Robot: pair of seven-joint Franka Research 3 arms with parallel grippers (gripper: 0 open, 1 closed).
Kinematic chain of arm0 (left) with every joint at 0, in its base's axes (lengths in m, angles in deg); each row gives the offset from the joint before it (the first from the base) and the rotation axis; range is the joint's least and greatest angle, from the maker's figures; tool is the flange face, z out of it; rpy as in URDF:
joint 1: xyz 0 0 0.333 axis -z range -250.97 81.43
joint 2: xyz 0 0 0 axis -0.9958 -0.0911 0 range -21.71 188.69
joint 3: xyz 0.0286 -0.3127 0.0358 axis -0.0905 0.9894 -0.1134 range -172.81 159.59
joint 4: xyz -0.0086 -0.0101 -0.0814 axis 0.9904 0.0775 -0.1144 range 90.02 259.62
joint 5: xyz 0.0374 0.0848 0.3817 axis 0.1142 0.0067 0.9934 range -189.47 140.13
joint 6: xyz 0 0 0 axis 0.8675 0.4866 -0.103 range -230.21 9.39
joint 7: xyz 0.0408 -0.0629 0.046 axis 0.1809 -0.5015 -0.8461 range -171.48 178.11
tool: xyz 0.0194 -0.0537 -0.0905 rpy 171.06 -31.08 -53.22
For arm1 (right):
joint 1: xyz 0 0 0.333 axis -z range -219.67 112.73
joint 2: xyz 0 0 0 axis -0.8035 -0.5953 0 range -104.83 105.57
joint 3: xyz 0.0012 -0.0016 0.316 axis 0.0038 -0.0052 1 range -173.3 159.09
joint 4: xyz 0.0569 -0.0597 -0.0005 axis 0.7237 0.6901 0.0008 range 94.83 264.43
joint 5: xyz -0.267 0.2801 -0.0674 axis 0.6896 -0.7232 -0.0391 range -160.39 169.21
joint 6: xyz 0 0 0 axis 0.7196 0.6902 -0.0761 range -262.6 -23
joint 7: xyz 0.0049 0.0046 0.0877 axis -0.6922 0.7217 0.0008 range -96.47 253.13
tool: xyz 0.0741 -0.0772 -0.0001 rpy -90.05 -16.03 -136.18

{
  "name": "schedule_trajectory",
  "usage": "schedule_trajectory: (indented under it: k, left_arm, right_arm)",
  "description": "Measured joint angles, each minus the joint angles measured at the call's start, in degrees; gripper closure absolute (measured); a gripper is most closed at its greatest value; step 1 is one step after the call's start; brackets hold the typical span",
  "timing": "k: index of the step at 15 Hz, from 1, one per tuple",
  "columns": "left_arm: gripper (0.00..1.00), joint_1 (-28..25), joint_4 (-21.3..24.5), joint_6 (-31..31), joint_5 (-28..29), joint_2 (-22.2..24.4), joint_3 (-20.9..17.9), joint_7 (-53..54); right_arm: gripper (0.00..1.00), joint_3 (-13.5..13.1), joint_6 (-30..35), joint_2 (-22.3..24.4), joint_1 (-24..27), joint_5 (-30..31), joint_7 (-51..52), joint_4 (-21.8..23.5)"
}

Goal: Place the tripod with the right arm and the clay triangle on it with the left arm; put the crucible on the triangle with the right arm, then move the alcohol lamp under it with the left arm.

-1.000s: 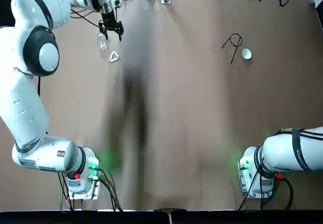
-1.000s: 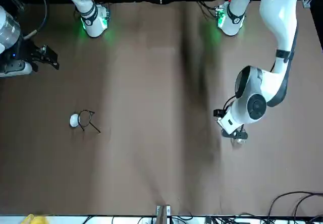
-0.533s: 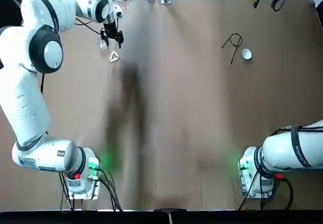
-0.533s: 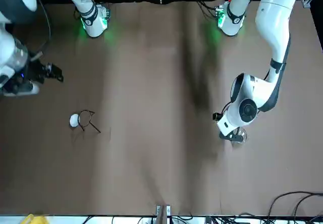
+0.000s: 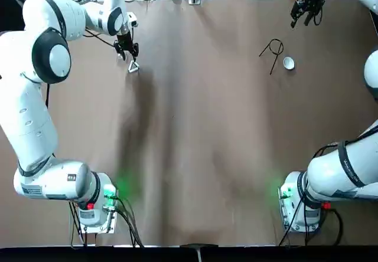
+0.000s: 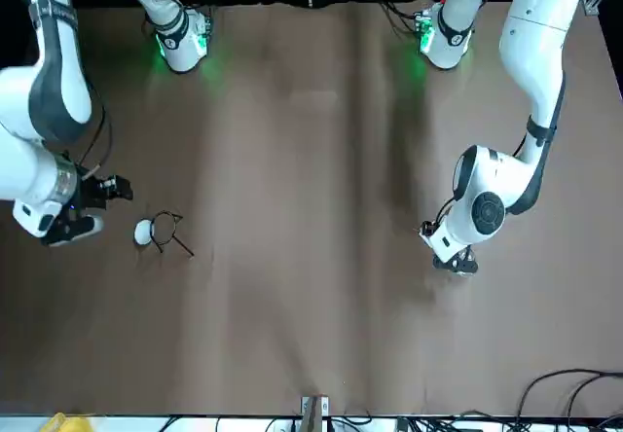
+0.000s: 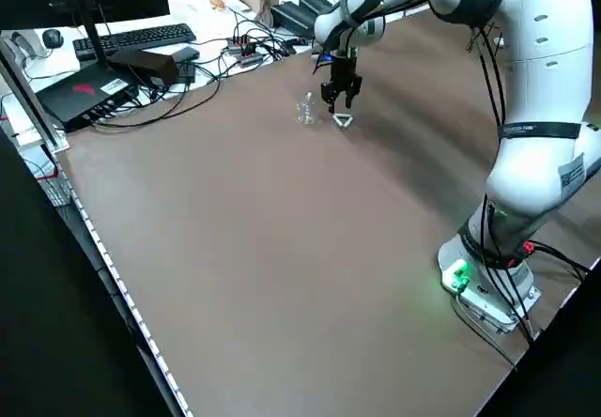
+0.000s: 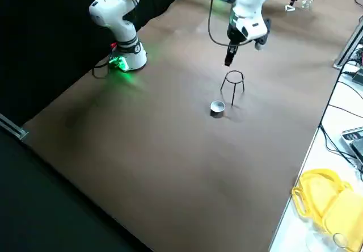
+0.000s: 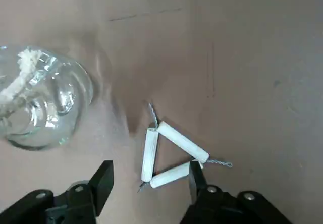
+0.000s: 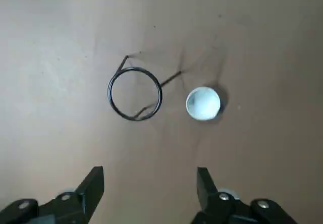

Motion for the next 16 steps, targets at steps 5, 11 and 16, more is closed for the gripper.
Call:
schedule_trajectory:
  k: [5,11,16]
  left_arm:
    - [0.39,-0.01,0.34,-1.24,1.39,-0.78,-0.07,0.01]
    - [0.48,-0.16,0.62,-1.52,3.7,-2.17,-0.24,0.01]
    - [0.61,-0.24,1.4,-1.52,4.56,-2.19,-0.25,0.01]
  right_arm:
    - [0.23,0.2,-8.95,-6.25,-0.15,-0.15,1.39,0.22]
    - [0.32,0.28,-14.48,-12.19,-0.48,-0.16,1.56,0.26]
    - [0.34,0.28,-14.17,-13.57,-0.52,-0.15,2.14,0.42]
